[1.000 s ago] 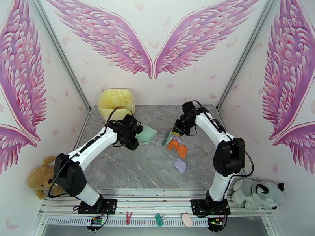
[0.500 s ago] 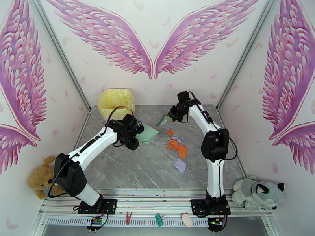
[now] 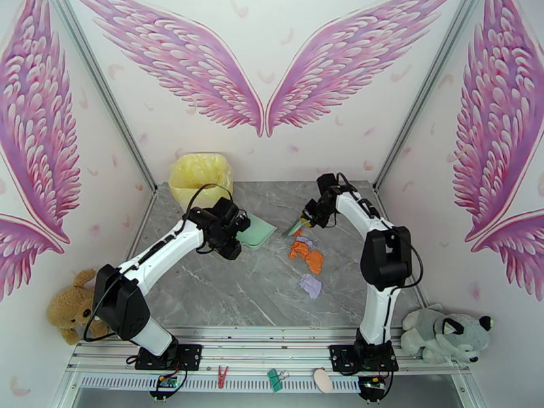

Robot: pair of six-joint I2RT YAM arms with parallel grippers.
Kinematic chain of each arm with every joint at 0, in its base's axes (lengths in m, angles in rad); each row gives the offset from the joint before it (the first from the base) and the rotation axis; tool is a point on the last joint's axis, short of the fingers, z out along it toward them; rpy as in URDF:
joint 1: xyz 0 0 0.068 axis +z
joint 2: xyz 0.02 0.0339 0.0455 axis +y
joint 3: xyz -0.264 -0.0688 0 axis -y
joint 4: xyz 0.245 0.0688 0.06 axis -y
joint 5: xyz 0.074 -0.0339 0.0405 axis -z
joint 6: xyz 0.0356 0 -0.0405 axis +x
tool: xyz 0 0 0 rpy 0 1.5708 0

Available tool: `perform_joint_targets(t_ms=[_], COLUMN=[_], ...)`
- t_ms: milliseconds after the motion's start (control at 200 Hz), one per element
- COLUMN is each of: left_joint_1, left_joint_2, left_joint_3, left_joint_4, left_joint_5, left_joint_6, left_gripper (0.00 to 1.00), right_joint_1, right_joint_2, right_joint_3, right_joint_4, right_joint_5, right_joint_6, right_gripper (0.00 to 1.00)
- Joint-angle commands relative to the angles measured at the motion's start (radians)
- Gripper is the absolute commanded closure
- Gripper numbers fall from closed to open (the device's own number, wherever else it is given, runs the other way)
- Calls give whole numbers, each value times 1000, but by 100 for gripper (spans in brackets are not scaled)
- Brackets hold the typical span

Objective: Sweep away the paper scraps from the table

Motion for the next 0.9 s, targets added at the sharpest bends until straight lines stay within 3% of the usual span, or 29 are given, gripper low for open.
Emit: perform_joint_targets(t_ms=[0,165,310,445,625,895], left_joint_1=[-4,-5,-13,-22,-33,-48], left_joint_2=[35,74,104,120,139,175], left_joint_3=[38,81,114,125,134,157], left_joint_4=[-3,-1,1,11,24,24], left_joint_5=[12,26,29,25,24,32], left_joint_6=[35,37,31,25,13,19], left_gripper=[100,100,100,100,100,100], right_joint_1=[-20,-44,-47,-47,-46,-40], right_joint_2=[-90,-187,-247,-344,-504,-687], right_joint_3=[-70,-79,18,1,-141,-401], right_joint_4=[-13,-4,-172,-344,-575,-765], right_joint_5=[1,-23,18,72,191,259], right_joint_6=[-35,-79,-189,-271,-299,-149], right_gripper=[100,100,100,100,100,100])
